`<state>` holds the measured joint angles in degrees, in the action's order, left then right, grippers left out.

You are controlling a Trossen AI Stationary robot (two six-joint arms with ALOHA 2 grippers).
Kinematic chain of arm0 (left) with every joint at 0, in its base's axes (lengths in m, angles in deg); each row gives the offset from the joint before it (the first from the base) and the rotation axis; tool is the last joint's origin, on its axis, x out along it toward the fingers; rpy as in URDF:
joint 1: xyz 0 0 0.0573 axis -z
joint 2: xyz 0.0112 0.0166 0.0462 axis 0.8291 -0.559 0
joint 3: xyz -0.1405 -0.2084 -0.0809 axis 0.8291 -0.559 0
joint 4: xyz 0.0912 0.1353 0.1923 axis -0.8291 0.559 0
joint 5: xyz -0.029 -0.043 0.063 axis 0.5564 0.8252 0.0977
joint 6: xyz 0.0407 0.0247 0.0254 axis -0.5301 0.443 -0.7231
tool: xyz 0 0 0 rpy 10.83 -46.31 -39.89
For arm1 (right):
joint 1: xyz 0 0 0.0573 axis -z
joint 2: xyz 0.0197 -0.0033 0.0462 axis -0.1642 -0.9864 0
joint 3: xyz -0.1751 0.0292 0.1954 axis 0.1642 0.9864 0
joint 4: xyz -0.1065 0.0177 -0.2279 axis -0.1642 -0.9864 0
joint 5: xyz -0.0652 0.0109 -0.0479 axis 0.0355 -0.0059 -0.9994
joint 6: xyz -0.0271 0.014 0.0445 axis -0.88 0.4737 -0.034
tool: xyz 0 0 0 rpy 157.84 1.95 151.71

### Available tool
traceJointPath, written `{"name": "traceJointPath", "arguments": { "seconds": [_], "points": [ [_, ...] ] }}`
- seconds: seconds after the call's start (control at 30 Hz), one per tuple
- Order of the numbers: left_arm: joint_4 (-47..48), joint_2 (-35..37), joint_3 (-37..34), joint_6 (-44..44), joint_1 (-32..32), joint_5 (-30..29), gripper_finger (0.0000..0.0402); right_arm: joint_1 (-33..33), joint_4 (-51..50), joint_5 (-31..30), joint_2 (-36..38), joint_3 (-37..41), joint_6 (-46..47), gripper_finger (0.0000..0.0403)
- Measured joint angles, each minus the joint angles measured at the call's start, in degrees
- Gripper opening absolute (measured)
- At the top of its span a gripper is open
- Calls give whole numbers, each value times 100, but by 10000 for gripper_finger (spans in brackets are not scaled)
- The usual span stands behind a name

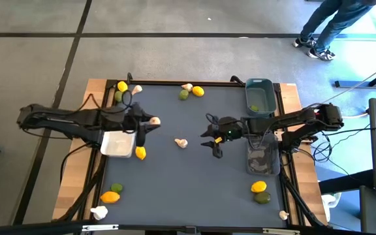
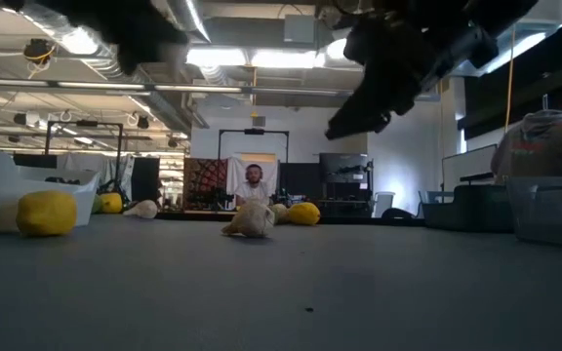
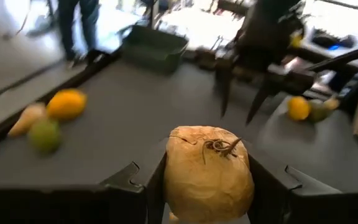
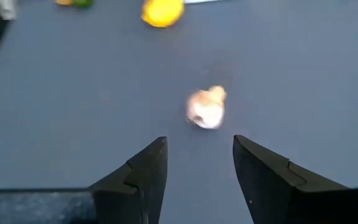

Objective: Sort produce into baskets
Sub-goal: Put the garlic into the white bin

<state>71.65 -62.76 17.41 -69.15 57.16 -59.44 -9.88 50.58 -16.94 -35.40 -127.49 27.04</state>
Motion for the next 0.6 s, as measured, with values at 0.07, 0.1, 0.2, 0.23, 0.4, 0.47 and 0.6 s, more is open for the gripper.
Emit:
{"name": "traceJointPath", "arguments": {
  "seconds": [0.07, 0.1, 0.2, 0.23, 0.4, 0.47, 0.6],
  "points": [
    [589, 183, 0, 254, 0, -117, 159, 0, -137, -214, 2, 0, 28, 182],
    [843, 260, 0, 376, -3, -137, 159, 0, -199, -318, 2, 0, 41, 182],
    [1585, 404, 0, 743, -6, -185, 159, 0, -200, -537, 2, 0, 58, 182],
    [1797, 425, 0, 888, -4, -220, 159, 0, -197, -591, 2, 0, 58, 182],
    [2742, 439, 0, 1494, -6, -406, 159, 0, -192, -770, 2, 0, 59, 182],
    [2997, 439, 0, 1762, -6, -416, 159, 0, -189, -778, 2, 0, 60, 182],
    [3539, 439, 0, 2190, -7, -421, 159, 0, -189, -778, 2, 0, 61, 182]
  ]
}}
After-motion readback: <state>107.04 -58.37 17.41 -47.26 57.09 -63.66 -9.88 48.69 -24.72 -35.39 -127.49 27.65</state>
